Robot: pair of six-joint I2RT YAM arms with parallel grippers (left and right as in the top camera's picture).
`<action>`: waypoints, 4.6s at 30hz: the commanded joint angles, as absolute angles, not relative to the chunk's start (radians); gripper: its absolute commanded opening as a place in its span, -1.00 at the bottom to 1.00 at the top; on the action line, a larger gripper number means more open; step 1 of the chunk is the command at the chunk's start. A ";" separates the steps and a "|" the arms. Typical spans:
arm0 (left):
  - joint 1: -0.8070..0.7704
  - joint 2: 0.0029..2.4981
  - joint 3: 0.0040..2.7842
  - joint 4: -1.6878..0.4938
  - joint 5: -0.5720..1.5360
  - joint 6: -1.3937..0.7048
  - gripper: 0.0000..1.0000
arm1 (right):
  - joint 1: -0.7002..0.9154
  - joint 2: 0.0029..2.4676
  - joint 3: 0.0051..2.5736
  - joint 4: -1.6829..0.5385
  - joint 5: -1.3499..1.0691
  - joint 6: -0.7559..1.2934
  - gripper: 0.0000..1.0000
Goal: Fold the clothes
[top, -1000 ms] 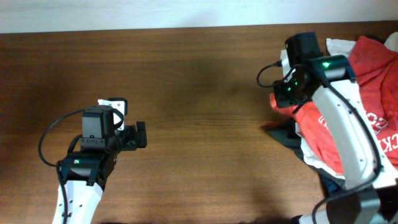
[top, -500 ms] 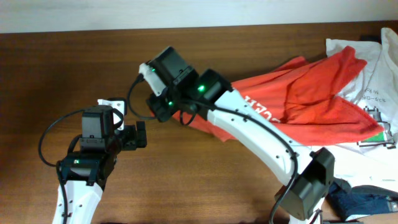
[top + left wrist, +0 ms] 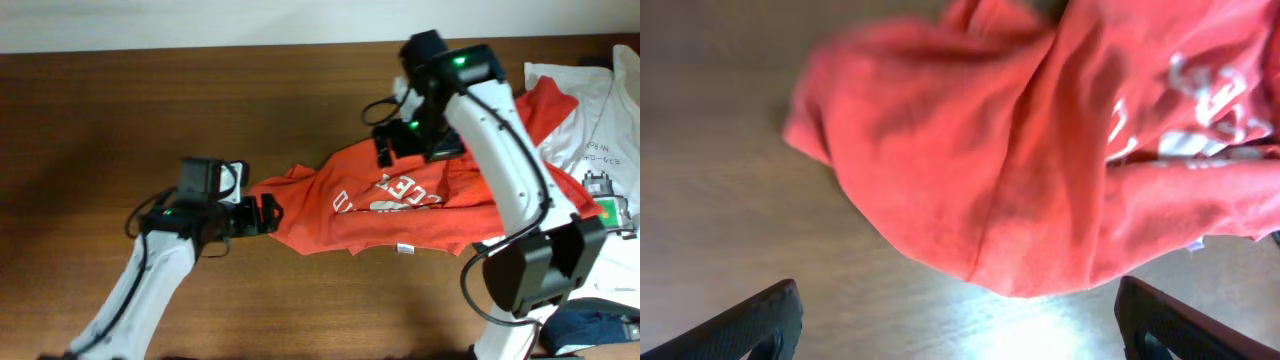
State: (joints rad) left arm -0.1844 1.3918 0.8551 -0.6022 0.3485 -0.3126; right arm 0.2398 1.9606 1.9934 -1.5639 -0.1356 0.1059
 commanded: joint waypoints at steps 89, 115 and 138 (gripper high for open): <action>0.293 1.539 1.036 -0.430 -0.426 -0.317 -0.68 | 0.157 1.937 1.997 -1.627 -0.100 0.109 0.97; 0.253 1.689 0.747 -0.424 0.070 -0.373 0.00 | 0.157 1.937 1.997 -1.635 -0.100 0.110 0.97; 0.701 1.216 1.078 -1.012 0.289 -0.343 -0.99 | 0.268 2.169 1.997 -1.275 -0.259 0.114 0.97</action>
